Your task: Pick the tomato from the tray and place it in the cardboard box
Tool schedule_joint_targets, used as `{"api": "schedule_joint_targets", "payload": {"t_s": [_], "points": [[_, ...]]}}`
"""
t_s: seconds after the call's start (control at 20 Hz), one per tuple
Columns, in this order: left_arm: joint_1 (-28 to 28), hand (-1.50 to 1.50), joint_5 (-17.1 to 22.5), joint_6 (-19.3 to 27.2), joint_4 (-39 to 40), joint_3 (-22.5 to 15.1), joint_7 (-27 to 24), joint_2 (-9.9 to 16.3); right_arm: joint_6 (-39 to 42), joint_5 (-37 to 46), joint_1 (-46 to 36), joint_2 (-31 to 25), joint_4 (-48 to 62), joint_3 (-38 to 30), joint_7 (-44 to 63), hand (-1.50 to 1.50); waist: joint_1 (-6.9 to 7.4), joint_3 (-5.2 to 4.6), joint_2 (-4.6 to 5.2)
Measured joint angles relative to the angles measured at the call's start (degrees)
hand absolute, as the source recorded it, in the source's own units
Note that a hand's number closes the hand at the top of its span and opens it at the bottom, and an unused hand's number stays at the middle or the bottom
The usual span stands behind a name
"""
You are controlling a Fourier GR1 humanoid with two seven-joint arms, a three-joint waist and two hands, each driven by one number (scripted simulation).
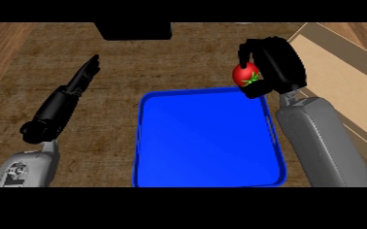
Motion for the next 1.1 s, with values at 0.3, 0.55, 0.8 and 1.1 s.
{"api": "schedule_joint_targets", "payload": {"t_s": [0.3,0.55,0.8,1.1], "points": [[-1.53,0.0,-0.05,-0.2,2.19,0.61,-1.13,0.15,-0.41,-3.67,-2.54,-1.96,-2.4,-11.22,7.8,1.5,0.26,0.0,0.29],[-1.11,0.0,-0.15,-0.46,1.63,0.29,-1.4,-0.36,-0.87,-6.08,-5.72,-6.14,1.55,-18.9,9.36,1.5,0.9,0.02,0.42],[-2.21,0.0,-0.54,-0.81,2.15,0.14,-1.34,-0.45,-2.82,-6.03,-8.88,-12.11,12.41,-23.33,5.38,1.5,1.41,0.02,0.63],[-2.32,0.0,-0.65,-1.17,1.44,-0.1,-0.89,-0.54,3.59,-5.66,-11.68,-20.23,26.93,-24.75,0.48,1.5,2.06,0.04,0.83]]}}
